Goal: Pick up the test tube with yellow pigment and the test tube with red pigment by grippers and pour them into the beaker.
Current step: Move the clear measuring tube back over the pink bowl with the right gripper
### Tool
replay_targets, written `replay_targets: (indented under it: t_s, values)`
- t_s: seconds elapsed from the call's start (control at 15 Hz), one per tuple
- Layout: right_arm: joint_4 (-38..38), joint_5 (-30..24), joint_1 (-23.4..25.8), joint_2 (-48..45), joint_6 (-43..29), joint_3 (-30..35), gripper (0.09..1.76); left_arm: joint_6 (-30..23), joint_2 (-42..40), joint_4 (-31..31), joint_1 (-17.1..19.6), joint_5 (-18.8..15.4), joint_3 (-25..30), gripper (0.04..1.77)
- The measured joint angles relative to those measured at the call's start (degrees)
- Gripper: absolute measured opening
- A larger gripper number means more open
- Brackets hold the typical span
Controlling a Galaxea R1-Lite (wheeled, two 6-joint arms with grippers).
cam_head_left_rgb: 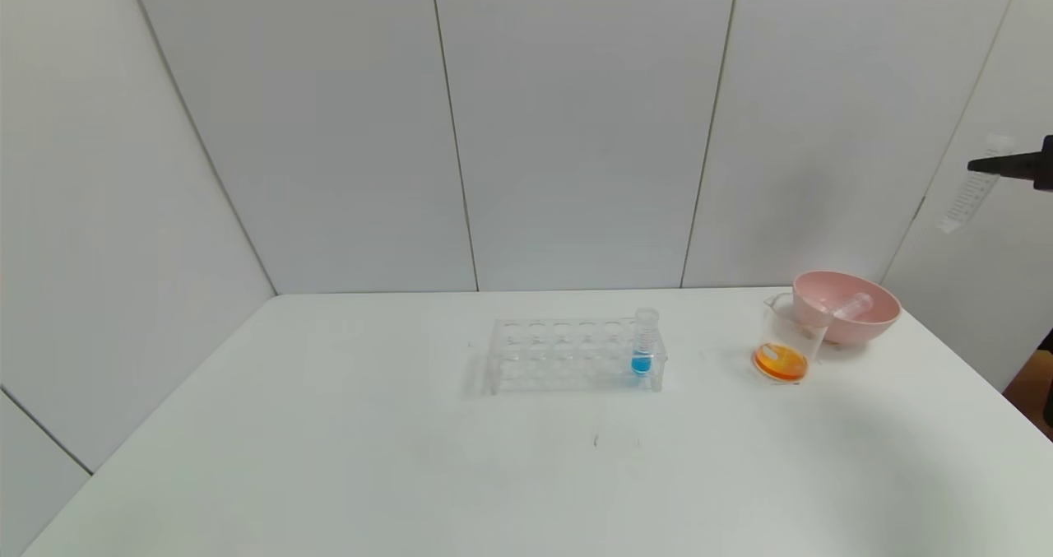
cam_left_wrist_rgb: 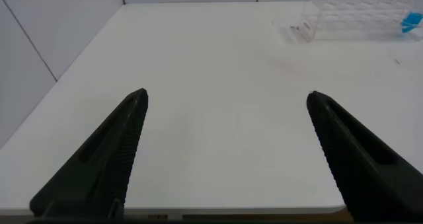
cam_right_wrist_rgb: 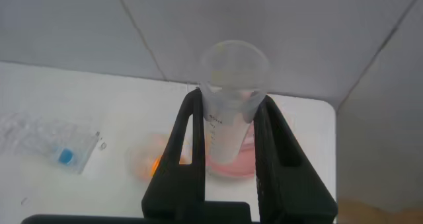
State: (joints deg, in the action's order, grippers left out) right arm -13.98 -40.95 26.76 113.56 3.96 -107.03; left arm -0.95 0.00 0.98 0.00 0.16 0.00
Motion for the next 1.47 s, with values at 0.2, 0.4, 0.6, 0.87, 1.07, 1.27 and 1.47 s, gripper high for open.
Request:
replay_targets:
  t_s: [0.2, 0.4, 0.6, 0.87, 1.07, 1.27, 1.47]
  values:
    - [7.67, 10.74, -0.59, 0.87, -2.66, 0.85, 0.49, 0.00, 0.00, 0.00, 0.00, 0.00, 0.00, 1.72]
    - [17.31, 19.08, -3.33, 2.13, -4.58, 3.73, 0.49, 0.00, 0.00, 0.00, 0.00, 0.00, 0.00, 1.72]
    - [23.72, 19.42, -5.38, 2.97, -5.35, 9.19, 0.49, 0.00, 0.00, 0.00, 0.00, 0.00, 0.00, 1.72]
    - [34.54, 13.85, -6.92, 5.16, -5.27, 16.87, 0.49, 0.00, 0.00, 0.00, 0.00, 0.00, 0.00, 1.72]
    - [34.89, 12.65, -7.30, 6.29, -5.19, 20.49, 0.49, 0.02, 0.00, 0.00, 0.00, 0.00, 0.00, 1.72]
    - [36.34, 12.52, -8.16, 6.60, -4.97, 24.59, 0.49, 0.00, 0.00, 0.00, 0.00, 0.00, 0.00, 1.72]
    - [38.97, 12.87, -8.30, 7.75, -4.91, 25.83, 0.49, 0.00, 0.00, 0.00, 0.00, -0.02, 0.00, 1.72]
